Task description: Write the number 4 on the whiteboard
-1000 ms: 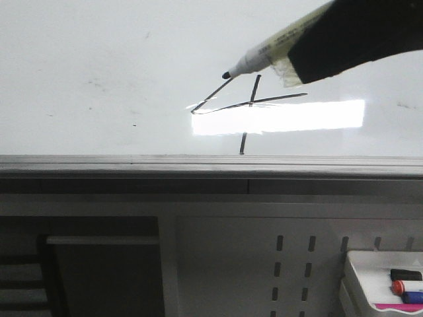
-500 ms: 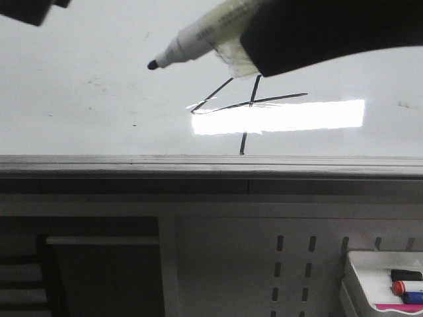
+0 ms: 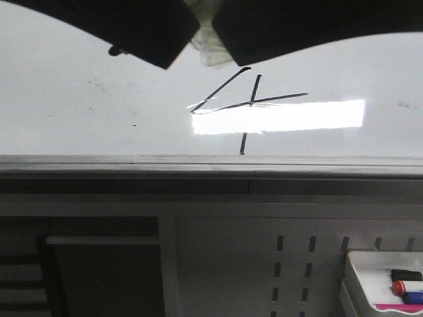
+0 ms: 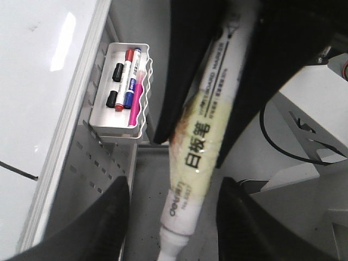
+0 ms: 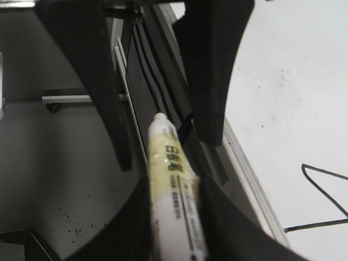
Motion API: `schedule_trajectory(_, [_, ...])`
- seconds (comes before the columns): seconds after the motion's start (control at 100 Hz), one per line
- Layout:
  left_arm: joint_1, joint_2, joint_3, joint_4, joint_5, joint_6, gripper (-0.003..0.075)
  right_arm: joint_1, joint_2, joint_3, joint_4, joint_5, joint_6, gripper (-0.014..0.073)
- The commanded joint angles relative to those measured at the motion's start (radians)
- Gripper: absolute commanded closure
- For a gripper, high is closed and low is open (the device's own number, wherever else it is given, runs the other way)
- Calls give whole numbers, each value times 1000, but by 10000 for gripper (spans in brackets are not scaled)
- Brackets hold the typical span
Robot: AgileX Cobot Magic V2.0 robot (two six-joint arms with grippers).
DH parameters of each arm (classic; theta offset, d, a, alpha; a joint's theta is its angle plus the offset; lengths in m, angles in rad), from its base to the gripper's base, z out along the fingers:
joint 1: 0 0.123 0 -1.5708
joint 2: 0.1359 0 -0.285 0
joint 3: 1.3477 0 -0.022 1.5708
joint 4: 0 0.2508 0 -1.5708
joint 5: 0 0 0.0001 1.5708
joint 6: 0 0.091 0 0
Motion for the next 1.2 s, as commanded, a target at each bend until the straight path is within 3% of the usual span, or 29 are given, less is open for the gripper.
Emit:
schedule_trajectory(0.0, [-7,-2,-36,-42,-34,2,430,2,-12,-29,-7,-76,-9,658])
schedule_trajectory(0.44, [-7,12,-36,-42,-79,2,742,2,-12,-29,-7,-76,-9,658])
schedule_trajectory(1.19, [-7,19,-28,-27,-79,2,740,2,37,-29,-1,-66,-9,658])
